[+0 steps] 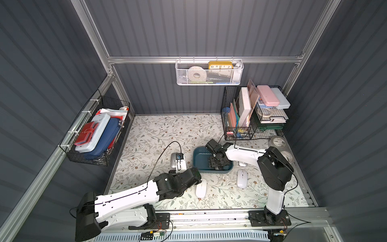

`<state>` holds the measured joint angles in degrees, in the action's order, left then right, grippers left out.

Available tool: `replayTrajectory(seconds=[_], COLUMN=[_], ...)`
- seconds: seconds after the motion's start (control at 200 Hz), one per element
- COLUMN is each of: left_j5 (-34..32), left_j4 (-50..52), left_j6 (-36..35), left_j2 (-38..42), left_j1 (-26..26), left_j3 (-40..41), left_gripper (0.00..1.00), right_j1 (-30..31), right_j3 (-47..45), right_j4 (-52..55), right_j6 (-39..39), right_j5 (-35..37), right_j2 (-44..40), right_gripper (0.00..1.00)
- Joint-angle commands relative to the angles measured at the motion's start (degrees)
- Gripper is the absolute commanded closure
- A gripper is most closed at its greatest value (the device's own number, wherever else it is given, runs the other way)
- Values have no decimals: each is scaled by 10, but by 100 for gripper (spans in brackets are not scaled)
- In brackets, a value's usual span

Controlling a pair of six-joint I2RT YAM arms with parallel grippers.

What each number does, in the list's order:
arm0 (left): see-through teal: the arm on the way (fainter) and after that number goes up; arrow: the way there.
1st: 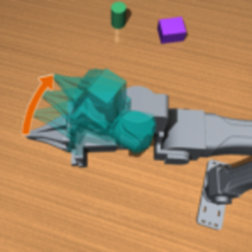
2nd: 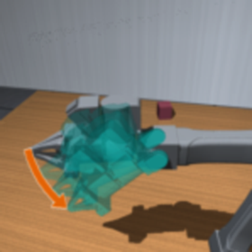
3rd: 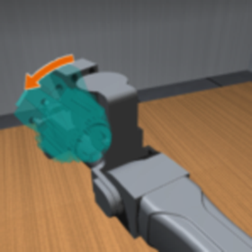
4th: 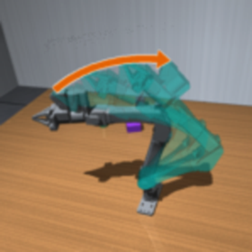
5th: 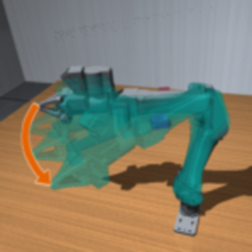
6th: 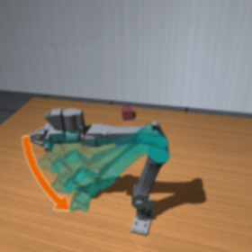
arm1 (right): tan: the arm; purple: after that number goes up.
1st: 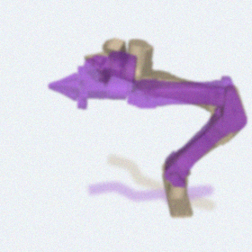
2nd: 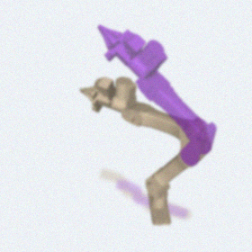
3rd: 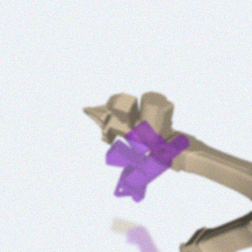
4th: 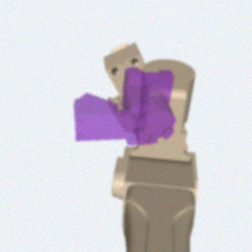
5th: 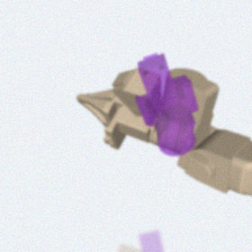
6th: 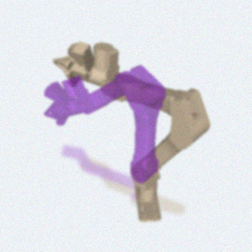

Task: Take out the mouse from the storage box
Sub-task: Pick up the mouse from the storage box.

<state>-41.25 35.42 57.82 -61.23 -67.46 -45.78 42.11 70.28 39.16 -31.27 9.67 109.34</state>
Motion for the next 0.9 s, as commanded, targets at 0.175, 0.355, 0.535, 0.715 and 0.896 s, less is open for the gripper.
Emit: replayTrajectory(seconds=[0.175, 0.355, 0.535, 0.715, 0.896], left_j5=[-16, -17, -17, -16, -15], left_j4=[14, 14, 13, 14, 15], left_j6=[5, 1, -2, 0, 3], left_j2=[-2, -5, -12, -10, -3], left_j1=[1, 2, 2, 2, 2], left_j3=[3, -1, -6, -3, 4], left_gripper=[1, 1, 1, 1, 1], right_j1=[-1, -1, -2, -1, -2], right_j3=[5, 11, 16, 22, 31], right_j4=[-1, 5, 11, 20, 30], right_j6=[1, 0, -1, -1, 0], right_j5=[-15, -7, 0, 6, 20], right_j2=[21, 2, -12, -27, -47], right_gripper=[29, 37, 40, 42, 43])
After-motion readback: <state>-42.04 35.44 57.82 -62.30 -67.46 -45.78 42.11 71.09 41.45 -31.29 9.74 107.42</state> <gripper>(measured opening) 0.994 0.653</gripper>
